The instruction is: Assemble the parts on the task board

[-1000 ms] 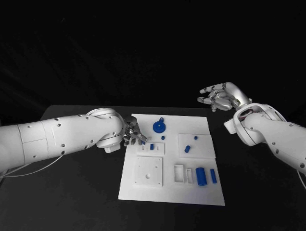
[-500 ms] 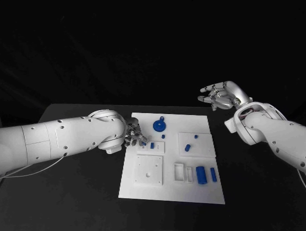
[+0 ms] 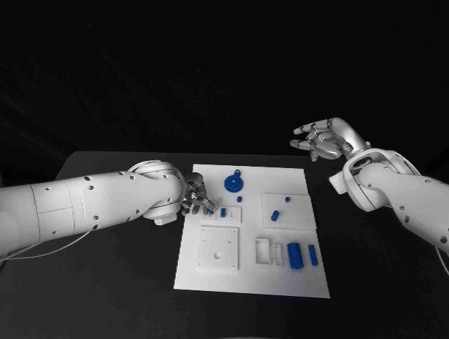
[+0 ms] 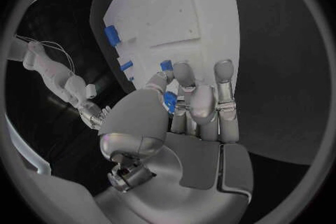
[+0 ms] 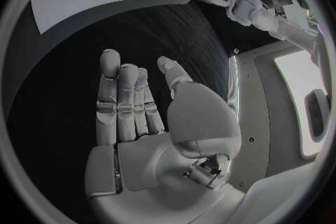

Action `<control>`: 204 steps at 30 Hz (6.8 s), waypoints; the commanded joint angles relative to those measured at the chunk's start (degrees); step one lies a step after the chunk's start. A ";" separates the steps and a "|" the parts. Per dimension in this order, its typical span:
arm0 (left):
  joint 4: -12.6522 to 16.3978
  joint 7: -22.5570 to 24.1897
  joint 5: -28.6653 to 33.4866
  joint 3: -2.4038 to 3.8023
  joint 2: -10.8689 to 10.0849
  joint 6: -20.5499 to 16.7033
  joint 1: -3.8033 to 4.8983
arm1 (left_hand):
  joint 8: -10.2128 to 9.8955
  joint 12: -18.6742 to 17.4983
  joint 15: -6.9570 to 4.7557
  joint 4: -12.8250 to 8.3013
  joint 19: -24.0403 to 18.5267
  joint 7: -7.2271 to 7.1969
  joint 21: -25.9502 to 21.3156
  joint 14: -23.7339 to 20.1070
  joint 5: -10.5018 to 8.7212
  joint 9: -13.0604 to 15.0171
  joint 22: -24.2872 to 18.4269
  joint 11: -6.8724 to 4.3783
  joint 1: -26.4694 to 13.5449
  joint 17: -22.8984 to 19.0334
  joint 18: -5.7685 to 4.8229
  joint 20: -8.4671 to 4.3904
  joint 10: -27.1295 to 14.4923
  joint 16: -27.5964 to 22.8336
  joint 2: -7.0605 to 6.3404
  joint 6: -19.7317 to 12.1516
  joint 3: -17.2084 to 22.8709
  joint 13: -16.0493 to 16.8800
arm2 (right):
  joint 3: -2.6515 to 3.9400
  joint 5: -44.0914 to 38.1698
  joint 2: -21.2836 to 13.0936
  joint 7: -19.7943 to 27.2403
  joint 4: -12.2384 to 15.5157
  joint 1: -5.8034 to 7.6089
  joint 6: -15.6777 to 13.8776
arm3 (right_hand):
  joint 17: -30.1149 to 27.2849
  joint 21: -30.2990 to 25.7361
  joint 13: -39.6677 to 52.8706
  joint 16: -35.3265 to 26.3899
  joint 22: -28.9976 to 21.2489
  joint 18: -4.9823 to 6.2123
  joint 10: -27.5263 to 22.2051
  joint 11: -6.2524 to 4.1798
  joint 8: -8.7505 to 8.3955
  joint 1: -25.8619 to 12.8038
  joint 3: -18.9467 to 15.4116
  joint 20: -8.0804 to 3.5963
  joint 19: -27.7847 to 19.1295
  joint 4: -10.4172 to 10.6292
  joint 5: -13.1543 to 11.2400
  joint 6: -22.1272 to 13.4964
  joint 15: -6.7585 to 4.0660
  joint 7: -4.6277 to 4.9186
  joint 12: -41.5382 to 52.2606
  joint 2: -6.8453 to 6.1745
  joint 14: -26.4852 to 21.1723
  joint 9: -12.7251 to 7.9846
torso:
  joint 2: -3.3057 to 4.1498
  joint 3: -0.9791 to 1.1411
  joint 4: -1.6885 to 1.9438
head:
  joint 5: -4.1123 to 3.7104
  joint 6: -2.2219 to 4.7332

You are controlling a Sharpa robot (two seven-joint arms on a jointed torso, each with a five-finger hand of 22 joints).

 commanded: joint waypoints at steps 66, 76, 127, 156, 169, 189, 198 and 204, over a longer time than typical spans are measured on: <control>-1.46 1.21 -1.96 0.04 0.76 1.95 -1.16 | -0.69 -0.56 0.04 -8.62 0.28 0.08 0.07 0.55 0.13 0.15 1.08 -0.07 0.70 0.01 0.38 0.04 0.38 -0.58 0.03 0.44 8.84 0.28 | 0.03 -0.13 0.07 0.42 -0.14 -0.12 0.60 | 0.07 0.41 0.08 0.19 1.67 0.26 0.19 -0.23 -0.17 -0.66 0.11 0.03 0.55 0.26 0.17 0.45 -0.46 -0.05 0.17 -0.10 0.19 -0.11 | 0.01 0.07 -0.05 | 0.10 -0.82; -2.13 1.31 -1.94 0.04 1.33 1.80 -1.58 | -0.80 -0.59 0.05 -8.51 0.29 0.08 0.05 0.54 0.00 -0.03 1.07 -0.05 0.73 -0.02 0.40 0.07 0.39 -0.62 0.04 0.50 8.81 0.30 | 0.03 -0.11 0.14 0.44 -0.17 -0.13 0.64 | 0.07 0.41 0.08 0.19 1.67 0.26 0.19 -0.23 -0.17 -0.66 0.11 0.03 0.55 0.26 0.17 0.45 -0.46 -0.05 0.17 -0.10 0.19 -0.11 | -0.03 0.05 -0.07 | 0.07 -0.93; -1.91 1.55 -1.15 2.45 -0.38 -0.06 -2.65 | -0.01 -0.50 -0.22 17.27 1.25 -0.61 -2.13 0.08 -24.80 -1.07 1.05 -0.03 -0.06 -1.59 -0.56 -0.57 0.49 -1.62 -11.03 1.54 0.13 0.00 | 0.03 -0.03 0.09 0.42 -0.55 -0.53 0.10 | 0.05 -0.05 0.05 0.11 1.56 0.30 0.06 -0.18 -0.19 -0.70 0.15 0.05 0.53 0.37 0.33 0.13 -0.44 0.03 0.07 -0.11 0.13 -0.16 | 0.05 -0.03 -0.04 | -0.70 -1.18; -4.71 29.22 -9.83 4.43 4.90 -12.33 -0.93 | -7.28 -35.41 6.76 -0.34 -6.66 4.99 -24.83 -14.22 -26.89 -31.50 -14.57 9.23 17.22 -31.79 -0.18 4.95 -20.48 -39.17 -5.93 -14.38 1.48 -36.79 | 0.03 0.01 0.40 0.63 -0.93 -0.63 -0.05 | -0.81 -5.02 -4.43 -1.15 0.24 0.41 1.25 -0.34 -0.16 -0.70 1.08 0.00 0.37 -0.04 0.52 0.15 -0.52 0.02 -3.24 -0.26 0.10 -0.25 | -0.01 0.07 -0.13 | -0.93 -0.17; -12.04 33.66 -25.69 0.91 10.93 -13.66 -1.94 | -7.05 -35.41 5.57 4.51 -1.19 5.31 -17.09 -10.54 -28.15 -37.39 -1.70 9.00 17.11 -28.68 1.04 3.94 -20.16 -29.68 -9.61 -11.88 -1.05 -36.73 | 0.04 -0.03 1.11 0.88 -0.75 -0.63 0.28 | -2.52 -6.02 -6.52 -2.45 -1.78 0.29 1.19 -0.33 -0.18 -0.78 1.53 0.01 0.43 -0.33 0.68 0.10 -0.50 0.06 -3.78 -0.23 0.20 -0.40 | 0.13 0.15 -0.24 | -0.76 0.21; -17.27 32.70 -28.77 0.34 14.18 -10.40 -3.34 | -7.11 -35.49 5.22 2.25 -1.53 5.57 -15.84 -12.61 -26.76 -37.39 1.31 8.93 17.37 -33.96 1.13 3.61 -20.20 -20.46 -8.45 -9.56 3.58 -36.80 | 0.05 -0.66 1.44 0.88 -0.58 -0.61 -0.23 | -3.07 -5.93 -8.13 -2.50 -2.84 0.24 1.75 -0.37 -0.17 -0.84 1.61 -0.03 0.50 -0.45 0.60 0.19 -0.53 0.04 -5.19 -0.25 0.21 -0.40 | -0.04 -0.04 0.03 | -1.20 -0.06; -18.03 32.17 -28.89 0.34 14.62 -8.80 -3.77 | -7.23 -35.53 4.77 1.68 -1.54 5.83 -14.18 -11.87 -26.63 -37.40 1.38 8.27 16.99 -33.91 1.08 3.16 -17.65 -18.72 -7.84 -7.36 7.84 -36.84 | 0.05 -0.24 1.48 0.86 -0.58 -0.61 -0.15 | -3.29 -5.96 -10.37 -2.60 -3.20 0.25 2.71 -0.41 -0.06 -0.95 1.77 -0.02 0.46 -0.37 0.40 0.39 -0.52 -0.04 -8.19 -0.35 0.22 -0.32 | -0.01 0.00 -0.05 | -1.26 -0.19; -18.82 32.11 -28.90 0.34 14.98 -8.46 -4.09 | -7.22 -35.54 4.54 1.28 -1.72 5.65 -12.93 -11.31 -26.67 -37.40 1.36 8.07 16.45 -33.93 0.99 2.94 -17.24 -18.23 -8.09 -7.03 9.73 -36.84 | 0.05 0.51 1.52 0.88 -0.63 -0.61 -0.13 | -3.91 -6.14 -19.19 -3.28 -4.21 0.15 6.55 -0.28 -0.18 -1.03 2.55 0.02 0.17 -0.07 -0.24 0.44 -0.47 0.00 -19.41 -0.19 -0.03 -0.40 | -0.02 0.06 -0.06 | -1.17 -0.18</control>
